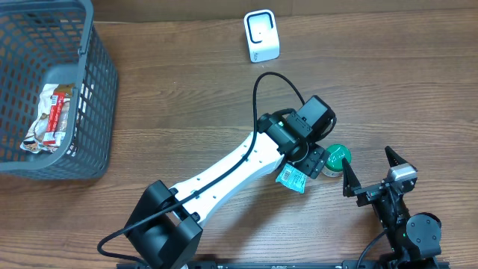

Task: Scan the item barcode

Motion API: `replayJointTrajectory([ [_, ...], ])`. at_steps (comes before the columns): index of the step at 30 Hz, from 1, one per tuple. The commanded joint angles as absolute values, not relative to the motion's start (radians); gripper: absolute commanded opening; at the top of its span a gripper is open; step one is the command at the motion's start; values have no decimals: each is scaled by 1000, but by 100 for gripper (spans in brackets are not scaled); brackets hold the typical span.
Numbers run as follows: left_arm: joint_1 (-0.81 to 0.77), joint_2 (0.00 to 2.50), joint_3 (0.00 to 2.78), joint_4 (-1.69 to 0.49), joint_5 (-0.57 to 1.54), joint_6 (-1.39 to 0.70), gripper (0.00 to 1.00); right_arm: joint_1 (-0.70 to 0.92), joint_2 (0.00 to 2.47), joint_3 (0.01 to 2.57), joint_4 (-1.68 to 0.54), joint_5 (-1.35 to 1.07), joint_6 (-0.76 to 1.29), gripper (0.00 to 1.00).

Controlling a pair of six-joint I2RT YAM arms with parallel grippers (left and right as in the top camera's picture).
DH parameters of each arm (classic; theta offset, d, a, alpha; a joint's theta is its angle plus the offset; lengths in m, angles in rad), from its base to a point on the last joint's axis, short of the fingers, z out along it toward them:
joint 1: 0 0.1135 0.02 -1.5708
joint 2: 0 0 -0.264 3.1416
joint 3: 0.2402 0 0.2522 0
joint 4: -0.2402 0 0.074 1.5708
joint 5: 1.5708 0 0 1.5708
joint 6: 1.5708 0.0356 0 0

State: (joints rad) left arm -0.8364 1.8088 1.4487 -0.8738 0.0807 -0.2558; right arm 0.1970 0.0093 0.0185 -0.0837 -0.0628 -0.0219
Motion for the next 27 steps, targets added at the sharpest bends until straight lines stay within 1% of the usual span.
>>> replayJointTrajectory([
  [1,-844,1812,1416,-871,70,-278,80,195,3,8,-81,-54,-24,100],
  [3,-841,1811,1419,-863,70,-278,84,195,3,8,-81,-54,-24,100],
  [6,-810,1805,1464,-875,70,-273,87,195,3,8,-81,-54,-24,100],
  [9,-748,1797,1571,-929,58,-249,89,195,3,8,-81,-54,-24,100],
  [11,-686,1794,1679,-979,-8,-245,94,195,3,8,-81,-54,-24,100],
  [13,-609,1794,1799,-1028,-136,-231,100,195,3,8,-81,-54,-24,100],
  [15,-529,1794,1907,-1058,-247,-231,100,195,3,8,-81,-54,-24,100],
  [17,-448,1794,2001,-1070,-304,-195,100,195,3,8,-81,-54,-24,100],
  [19,-354,1794,2087,-1070,-295,-130,100,195,3,8,-81,-54,-24,100],
  [23,-159,1794,2223,-1094,-247,-66,100,195,3,8,-81,-54,-24,100],
  [27,35,1794,2276,-1098,-235,-10,99,195,3,8,-81,-54,-24,100],
])
